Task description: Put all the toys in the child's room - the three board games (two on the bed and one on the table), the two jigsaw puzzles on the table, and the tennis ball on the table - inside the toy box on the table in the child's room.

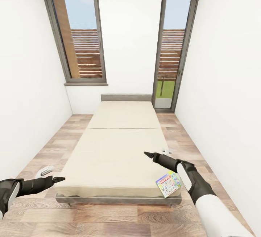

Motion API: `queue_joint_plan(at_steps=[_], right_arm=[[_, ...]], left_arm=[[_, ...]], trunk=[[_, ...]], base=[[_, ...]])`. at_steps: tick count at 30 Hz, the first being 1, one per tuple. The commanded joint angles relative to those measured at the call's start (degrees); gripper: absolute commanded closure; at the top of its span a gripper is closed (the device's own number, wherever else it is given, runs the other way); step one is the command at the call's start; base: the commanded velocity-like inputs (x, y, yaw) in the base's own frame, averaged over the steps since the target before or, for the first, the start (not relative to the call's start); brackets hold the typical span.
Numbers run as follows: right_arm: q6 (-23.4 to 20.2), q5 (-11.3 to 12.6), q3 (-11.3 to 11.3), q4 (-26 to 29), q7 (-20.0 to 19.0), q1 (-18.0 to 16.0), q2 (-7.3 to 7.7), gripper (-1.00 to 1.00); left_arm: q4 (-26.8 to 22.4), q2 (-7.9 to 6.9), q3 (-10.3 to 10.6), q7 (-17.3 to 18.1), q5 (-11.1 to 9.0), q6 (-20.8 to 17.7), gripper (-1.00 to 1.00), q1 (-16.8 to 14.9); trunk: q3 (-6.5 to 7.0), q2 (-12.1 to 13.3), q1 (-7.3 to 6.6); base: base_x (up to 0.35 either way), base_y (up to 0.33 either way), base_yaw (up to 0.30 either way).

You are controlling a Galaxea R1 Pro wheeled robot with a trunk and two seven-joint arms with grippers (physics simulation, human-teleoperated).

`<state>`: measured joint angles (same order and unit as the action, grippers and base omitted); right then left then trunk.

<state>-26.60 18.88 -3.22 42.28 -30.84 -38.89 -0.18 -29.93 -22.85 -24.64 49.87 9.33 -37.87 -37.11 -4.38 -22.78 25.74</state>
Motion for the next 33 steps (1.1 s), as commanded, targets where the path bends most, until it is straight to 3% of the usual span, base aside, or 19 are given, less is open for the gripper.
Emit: queue_joint_plan(at_steps=[1, 7, 14, 16, 21, 33], right_arm=[[-0.47, 0.46, -2.07, -0.37, -0.08, -0.05, -0.01, -1.0], [-0.52, 1.06, -15.85, -7.51, -0.09, -0.05, 0.0, -1.0], [-0.46, 1.14, -25.73, -13.29, -0.02, -0.05, 0.42, -1.0], [-0.46, 1.08, -27.44, -13.92, -0.01, -0.05, 0.5, -1.0], [-0.51, 1.07, -29.04, -14.48, -0.41, -0.05, 0.79, -1.0], [-0.5, 0.99, -29.37, -14.11, -1.13, -0.05, 0.85, -1.0]], left_arm=[[-0.04, 0.05, -0.41, 0.48, 0.6, -0.36, -1.0, -0.08], [-0.04, 0.07, -0.44, 0.71, 0.54, -0.33, -1.0, -0.07], [-0.04, 0.14, -0.49, 0.96, 0.52, -0.36, -1.0, -0.07], [-0.04, 0.2, -0.49, 0.99, 0.51, -0.36, -1.0, -0.07], [-0.04, 0.44, -0.49, 1.01, 0.51, -0.41, -1.0, -0.07], [-0.04, 0.69, -0.49, 0.88, 0.51, -0.45, -1.0, -0.07]], trunk=[[-0.13, -0.13, 0.04], [-0.13, -0.13, 0.04], [-0.13, -0.13, 0.04], [-0.13, -0.13, 0.04], [-0.13, -0.13, 0.04], [-0.13, -0.13, 0.04]], base=[[0.0, 0.0, 0.0], [0.0, 0.0, 0.0], [0.0, 0.0, 0.0], [0.0, 0.0, 0.0], [0.0, -0.1, 0.0], [0.0, -0.277, 0.0]])
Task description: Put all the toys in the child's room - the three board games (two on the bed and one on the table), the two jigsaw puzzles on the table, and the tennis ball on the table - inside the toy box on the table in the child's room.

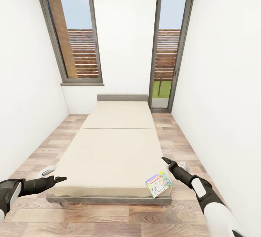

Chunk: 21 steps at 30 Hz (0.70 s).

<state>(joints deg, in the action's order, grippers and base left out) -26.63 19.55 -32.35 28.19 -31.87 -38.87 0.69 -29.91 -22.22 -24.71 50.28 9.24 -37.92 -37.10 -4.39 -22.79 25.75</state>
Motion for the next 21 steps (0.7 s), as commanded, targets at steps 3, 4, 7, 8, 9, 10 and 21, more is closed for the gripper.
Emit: queue_joint_plan(at_steps=[3, 4, 7, 8, 9, 10, 21], right_arm=[[-0.58, 0.32, -0.25, 0.19, -0.25, -0.07, 0.01, -1.0], [-0.63, 0.32, -0.25, 0.37, -0.58, -0.07, 0.01, -1.0], [-0.67, 0.32, -0.22, 0.58, -1.77, -0.07, -0.02, -1.0], [-0.68, 0.32, -0.21, 0.61, -2.09, -0.07, -0.03, -1.0], [-0.69, 0.32, -0.19, 0.65, -2.6, -0.07, -0.04, -1.0], [-0.69, 0.32, -0.19, 0.67, -2.77, -0.07, -0.05, -1.0], [-1.33, 0.32, -0.18, 0.49, -2.63, -0.07, -0.31, -1.0]], left_arm=[[-0.07, 0.28, -0.43, 0.4, 0.6, -0.4, -1.0, -0.08], [-0.07, 0.49, -0.43, 0.38, 0.6, -0.38, -1.0, -0.08], [-0.07, 0.91, -0.43, 0.35, 0.6, -0.34, -1.0, -0.08], [-0.07, 0.99, -0.43, 0.35, 0.6, -0.33, -1.0, -0.08], [-0.07, 1.08, -0.43, 0.35, 0.6, -0.33, -1.0, -0.08], [-0.07, 1.11, -0.43, 0.35, 0.6, -0.32, -1.0, -0.08], [-0.07, 1.21, -0.43, 0.35, 0.6, -0.39, -1.0, -0.09]], trunk=[[-0.13, -0.13, 0.04], [-0.13, -0.13, 0.04], [-0.13, -0.13, 0.04], [-0.13, -0.13, 0.04], [-0.13, -0.13, 0.04], [-0.13, -0.13, 0.04], [-0.13, -0.13, 0.04]], base=[[0.0, -0.3, 0.0], [0.0, -0.301, 0.0], [0.0, -0.302, 0.0], [0.0, -0.302, 0.0], [0.0, -0.302, 0.0], [0.0, -0.302, 0.0], [0.0, -0.302, 0.0]])
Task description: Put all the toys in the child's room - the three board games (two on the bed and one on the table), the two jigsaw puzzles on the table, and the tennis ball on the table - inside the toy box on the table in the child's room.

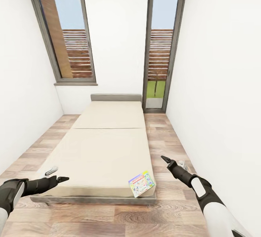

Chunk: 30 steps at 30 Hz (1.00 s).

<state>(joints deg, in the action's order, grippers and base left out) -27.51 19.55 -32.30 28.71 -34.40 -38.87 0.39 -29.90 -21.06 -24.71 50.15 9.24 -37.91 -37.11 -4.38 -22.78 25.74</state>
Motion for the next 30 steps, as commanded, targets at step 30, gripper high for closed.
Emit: queue_joint_plan(at_steps=[30], right_arm=[[-1.39, -0.54, 0.45, -0.07, 3.94, -0.12, -0.93, -1.0]], left_arm=[[4.71, 9.14, -0.84, -0.16, -7.7, -2.23, -1.0, -0.07]], trunk=[[-0.13, -0.14, 0.04]], base=[[0.0, -0.167, 0.0]])
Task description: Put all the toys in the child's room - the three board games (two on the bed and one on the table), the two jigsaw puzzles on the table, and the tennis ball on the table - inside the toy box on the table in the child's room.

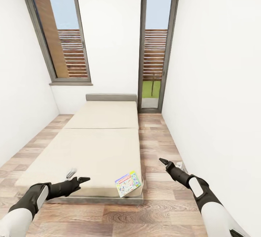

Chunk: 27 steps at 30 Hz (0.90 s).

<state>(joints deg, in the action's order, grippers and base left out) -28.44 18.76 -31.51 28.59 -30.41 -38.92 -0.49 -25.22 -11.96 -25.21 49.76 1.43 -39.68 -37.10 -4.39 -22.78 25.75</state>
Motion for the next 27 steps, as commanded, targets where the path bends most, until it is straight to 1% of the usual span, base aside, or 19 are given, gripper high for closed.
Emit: queue_joint_plan(at_steps=[1, 3, 4, 6, 7, 9, 10, 11, 12, 13, 14, 16, 19, 20, 24, 27], right_arm=[[-0.43, 0.25, -0.07, 0.08, -0.08, -0.05, -0.07, -1.0], [-0.37, 0.21, 1.34, 0.23, -0.19, -0.04, -0.17, -1.0], [-0.34, 0.2, 2.74, 0.36, -0.33, -0.03, -0.22, -1.0], [-0.36, 0.22, 6.45, 0.99, -0.54, -0.07, -0.27, -1.0], [-0.38, 0.22, 7.49, 1.34, -0.58, -0.06, -0.28, -1.0], [-0.55, 0.27, 11.67, 3.82, -0.64, -0.06, -0.29, -1.0], [-0.59, 0.31, 12.63, 4.65, -0.65, -0.05, -0.28, -1.0], [-0.66, 0.51, 14.31, 6.51, -0.67, -0.04, -0.24, -1.0], [-0.77, 0.71, 15.52, 8.59, -0.73, -0.03, -0.2, -1.0], [-0.9, 0.79, 15.96, 9.71, -0.78, -0.01, -0.18, -1.0], [-1.6, 0.9, 16.62, 11.98, -0.93, 0.1, -0.18, -1.0], [-4.06, 1.08, 17.32, 16.08, -1.35, 1.48, -0.2, -1.0], [-5.82, 1.19, 17.61, 19.84, -2.11, 3.52, -0.21, -1.0], [-6.52, 1.28, 17.65, 21.97, -2.79, 4.61, -0.21, -1.0], [-7.19, 2.45, 17.47, 23.88, -3.52, 5.54, -0.14, -1.0], [-7.39, 4.12, 17.34, 24.36, -3.74, 5.71, 0.02, -1.0]], left_arm=[[0.46, 0.19, -0.36, 0.23, -0.1, -0.5, -1.0, -0.07], [1.57, 0.49, -0.45, 0.3, -0.77, -0.63, -1.0, -0.07], [2.13, 0.6, -0.69, 0.41, -1.21, -0.67, -1.0, -0.07], [2.75, 0.75, -1.49, 0.44, -1.93, -0.77, -1.0, -0.07], [2.87, 0.77, -1.71, 0.42, -2.04, -0.79, -1.0, -0.07], [3.56, 0.82, -2.53, 0.43, -2.35, -0.82, -1.0, -0.07], [3.78, 0.82, -2.73, 0.45, -2.4, -0.82, -1.0, -0.07], [4.27, 0.77, -3.23, 0.44, -2.46, -0.83, -1.0, -0.07], [4.81, 0.7, -3.93, 0.47, -2.5, -0.82, -1.0, -0.07], [5.07, 0.72, -4.38, 0.49, -2.51, -0.8, -1.0, -0.07], [5.51, 0.77, -5.36, 0.45, -2.53, -0.79, -1.0, -0.07], [5.99, 0.8, -6.71, 0.27, -2.55, -0.82, -1.0, -0.07], [6.18, 0.67, -7.32, 0.49, -2.59, -0.95, -1.0, -0.07], [6.25, 0.56, -7.57, 0.77, -2.62, -1.27, -1.0, -0.07], [6.31, 0.74, -7.58, 0.74, -2.55, -1.34, -1.0, -0.07], [6.32, 0.7, -7.52, 0.78, -2.53, -1.4, -1.0, -0.07]], trunk=[[-0.13, -0.13, 0.04], [-0.13, -0.13, 0.04], [-0.13, -0.13, 0.04], [-0.49, -0.94, 0.48], [-0.67, -1.34, 0.7], [-1.03, -2.14, 1.14], [-1.21, -2.54, 1.35], [-1.39, -2.94, 1.57], [-1.57, -3.34, 1.79], [-1.75, -3.74, 2.01], [-1.93, -4.15, 2.23], [-2.28, -4.95, 2.67], [-2.82, -6.15, 3.33], [-3.0, -6.55, 3.55], [-3.72, -8.16, 4.43], [-4.26, -9.36, 5.09]], base=[[0.0, -0.001, 0.0], [0.0, 0.0, 0.0], [0.0, 0.0, 0.0], [0.0, 0.0, 0.0], [0.0, 0.0, 0.0], [0.0, 0.0, 0.0], [0.0, 0.0, 0.0], [0.0, 0.0, 0.0], [0.0, 0.0, 0.0], [0.0, 0.0, 0.0], [0.0, 0.0, 0.0], [0.0, 0.0, 0.0], [0.0, 0.0, 0.0], [0.0, 0.0, 0.0], [0.0, 0.0, 0.0], [0.0, 0.0, 0.0]])
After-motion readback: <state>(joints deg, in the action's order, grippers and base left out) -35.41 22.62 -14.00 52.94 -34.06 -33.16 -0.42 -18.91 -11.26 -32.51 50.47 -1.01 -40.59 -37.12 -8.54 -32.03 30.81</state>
